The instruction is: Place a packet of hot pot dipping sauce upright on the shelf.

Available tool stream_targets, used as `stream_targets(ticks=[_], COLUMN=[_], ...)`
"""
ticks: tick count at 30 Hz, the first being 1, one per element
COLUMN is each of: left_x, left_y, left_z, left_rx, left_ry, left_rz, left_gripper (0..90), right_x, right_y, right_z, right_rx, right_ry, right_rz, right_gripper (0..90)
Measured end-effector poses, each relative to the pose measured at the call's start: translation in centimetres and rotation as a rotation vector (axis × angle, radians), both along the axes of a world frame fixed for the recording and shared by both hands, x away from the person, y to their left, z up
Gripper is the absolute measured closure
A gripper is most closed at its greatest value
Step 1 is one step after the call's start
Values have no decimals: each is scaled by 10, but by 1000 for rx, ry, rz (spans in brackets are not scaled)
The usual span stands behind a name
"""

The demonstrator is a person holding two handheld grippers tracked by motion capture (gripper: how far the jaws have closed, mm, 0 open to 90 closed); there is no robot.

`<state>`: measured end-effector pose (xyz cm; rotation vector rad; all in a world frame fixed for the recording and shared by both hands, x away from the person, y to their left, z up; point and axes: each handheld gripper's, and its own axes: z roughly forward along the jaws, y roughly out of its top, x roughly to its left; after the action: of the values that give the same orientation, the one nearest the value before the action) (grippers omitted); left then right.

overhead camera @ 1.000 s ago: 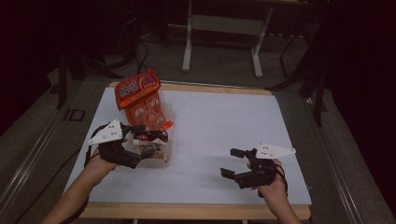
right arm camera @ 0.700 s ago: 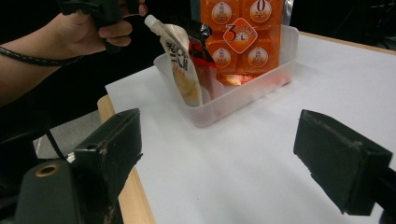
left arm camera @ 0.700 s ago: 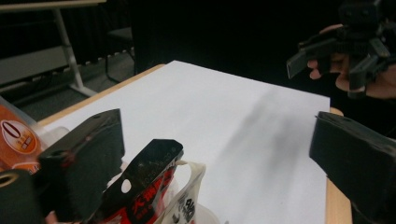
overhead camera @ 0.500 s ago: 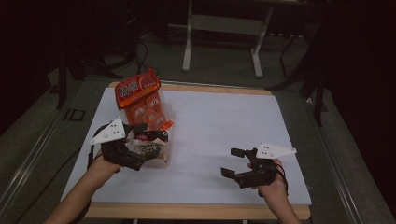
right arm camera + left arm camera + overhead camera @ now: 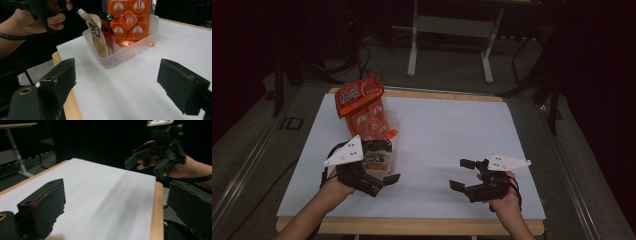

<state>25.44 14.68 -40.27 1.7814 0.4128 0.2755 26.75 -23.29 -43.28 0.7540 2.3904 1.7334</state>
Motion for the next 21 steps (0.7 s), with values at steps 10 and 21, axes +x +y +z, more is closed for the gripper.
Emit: stream_targets(ticks=[10,21], left_x=[-11,-20], left_y=[-20,-33], left_z=[-5,-22], left_rx=[-1,17], left_ry=[13,35], left_rz=[-61,-108], left_gripper=[25,25], right_x=[-1,-3], right_y=[-3,-2], right_z=[-3,-11], right_rx=[-10,-52], right_ry=[-2,-7], right_rz=[-9,-18], right_gripper=[152,149])
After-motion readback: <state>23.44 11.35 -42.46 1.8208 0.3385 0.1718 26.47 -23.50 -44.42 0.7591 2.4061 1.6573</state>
